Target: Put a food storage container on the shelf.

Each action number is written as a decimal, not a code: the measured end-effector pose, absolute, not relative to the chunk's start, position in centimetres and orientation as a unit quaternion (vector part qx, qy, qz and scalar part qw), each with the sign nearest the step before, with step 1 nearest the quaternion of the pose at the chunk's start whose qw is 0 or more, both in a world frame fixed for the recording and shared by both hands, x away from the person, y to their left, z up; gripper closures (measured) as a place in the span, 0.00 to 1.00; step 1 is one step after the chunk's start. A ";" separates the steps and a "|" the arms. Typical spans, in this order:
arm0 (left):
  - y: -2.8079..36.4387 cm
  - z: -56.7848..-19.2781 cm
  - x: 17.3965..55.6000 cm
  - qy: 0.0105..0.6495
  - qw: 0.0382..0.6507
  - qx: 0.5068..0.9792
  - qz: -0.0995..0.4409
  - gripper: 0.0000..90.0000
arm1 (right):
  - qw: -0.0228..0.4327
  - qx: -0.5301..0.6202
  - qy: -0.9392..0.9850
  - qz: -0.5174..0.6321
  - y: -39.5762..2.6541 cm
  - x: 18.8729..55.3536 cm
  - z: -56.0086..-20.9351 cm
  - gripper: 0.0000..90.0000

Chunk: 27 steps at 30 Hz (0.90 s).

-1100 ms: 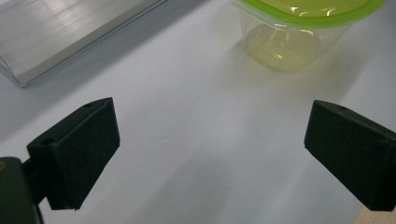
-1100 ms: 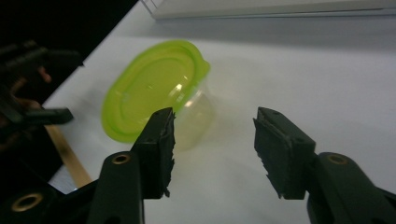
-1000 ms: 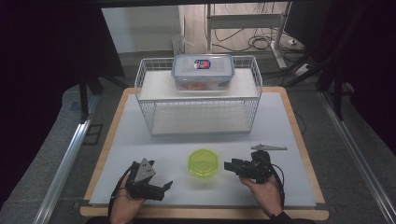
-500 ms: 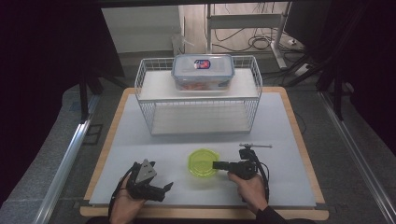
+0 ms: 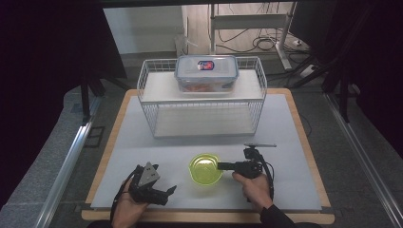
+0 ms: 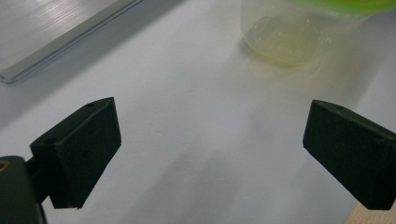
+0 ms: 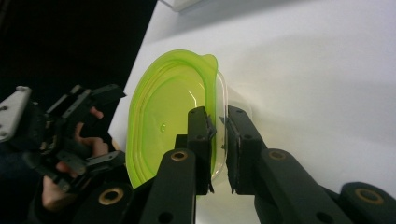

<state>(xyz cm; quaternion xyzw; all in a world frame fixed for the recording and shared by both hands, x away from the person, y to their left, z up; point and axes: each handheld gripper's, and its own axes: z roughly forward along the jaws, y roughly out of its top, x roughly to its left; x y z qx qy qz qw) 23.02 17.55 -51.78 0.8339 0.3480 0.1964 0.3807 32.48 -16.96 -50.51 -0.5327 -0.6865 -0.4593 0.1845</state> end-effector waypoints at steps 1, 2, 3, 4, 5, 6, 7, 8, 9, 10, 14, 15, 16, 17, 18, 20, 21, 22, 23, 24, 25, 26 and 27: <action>17.6 -51.7 23.0 0.348 0.380 0.834 0.197 0.05 | 0.184 -0.529 -0.688 -0.461 -16.9 32.5 -50.2 0.91; 17.6 -51.7 23.0 0.348 0.380 0.834 0.197 0.05 | 0.184 -0.526 -0.690 -0.462 -16.9 32.6 -49.9 0.91; 17.6 -51.7 23.0 0.347 0.380 0.834 0.199 0.05 | 0.183 -0.522 -0.692 -0.463 -16.9 32.7 -49.6 0.91; 17.6 -51.7 23.0 0.347 0.380 0.834 0.199 0.05 | 0.183 -0.519 -0.692 -0.466 -16.9 32.8 -49.2 0.91; 17.6 -51.7 23.0 0.347 0.380 0.834 0.199 0.05 | 0.184 -0.519 -0.692 -0.467 -17.0 32.8 -48.8 0.91; 17.6 -51.7 23.0 0.347 0.380 0.834 0.199 0.05 | 0.183 -0.515 -0.694 -0.470 -17.0 32.9 -48.4 0.91; 17.6 -51.7 23.0 0.347 0.380 0.834 0.199 0.05 | 0.181 -0.512 -0.696 -0.470 -17.1 33.0 -48.0 0.91; 17.6 -51.7 23.0 0.347 0.380 0.834 0.200 0.05 | 0.182 -0.511 -0.695 -0.471 -17.1 33.1 -47.5 0.91; 17.6 -51.7 23.0 0.347 0.380 0.834 0.200 0.05 | 0.182 -0.510 -0.695 -0.473 -17.2 33.2 -47.1 0.91; 17.6 -51.7 23.0 0.347 0.380 0.834 0.200 0.05 | 0.180 -0.506 -0.696 -0.477 -17.3 33.3 -46.7 0.91; 17.6 -51.7 23.1 0.347 0.380 0.834 0.200 0.05 | 0.180 -0.503 -0.693 -0.485 -17.7 33.8 -44.8 0.91; 17.6 -51.7 23.1 0.348 0.380 0.833 0.200 0.05 | 0.178 -0.503 -0.692 -0.487 -17.8 33.9 -44.3 0.91; 17.6 -51.7 23.1 0.348 0.380 0.833 0.201 0.05 | 0.175 -0.502 -0.692 -0.488 -17.8 34.0 -43.7 0.91; 17.6 -51.7 23.1 0.348 0.380 0.833 0.201 0.05 | 0.171 -0.500 -0.694 -0.489 -17.9 34.1 -43.2 0.91; 17.6 -51.7 23.1 0.348 0.380 0.833 0.201 0.05 | 0.166 -0.497 -0.695 -0.491 -18.0 34.2 -42.6 0.91; 17.7 -51.7 23.1 0.349 0.381 0.833 0.200 0.05 | 0.159 -0.494 -0.697 -0.495 -18.2 34.4 -41.5 0.91; 17.7 -51.7 23.1 0.349 0.380 0.833 0.200 0.05 | 0.152 -0.491 -0.699 -0.497 -18.2 34.5 -40.9 0.91; 17.7 -51.8 23.1 0.349 0.379 0.834 0.199 0.05 | 0.150 -0.490 -0.698 -0.500 -18.3 34.6 -40.3 0.91; 17.7 -51.8 23.1 0.348 0.379 0.834 0.199 0.05 | 0.150 -0.489 -0.698 -0.501 -18.4 34.7 -39.8 0.91; 17.7 -51.8 23.2 0.349 0.379 0.834 0.199 0.05 | 0.150 -0.489 -0.696 -0.504 -18.5 34.8 -39.2 0.91; 17.7 -51.8 23.2 0.348 0.380 0.834 0.199 0.05 | 0.151 -0.488 -0.694 -0.507 -18.6 34.9 -38.7 0.91; 17.7 -51.8 23.2 0.349 0.380 0.833 0.199 0.05 | 0.155 -0.489 -0.692 -0.508 -18.7 35.1 -38.2 0.91; 17.7 -51.8 23.2 0.349 0.380 0.833 0.199 0.05 | 0.157 -0.489 -0.689 -0.511 -18.8 35.3 -37.7 0.91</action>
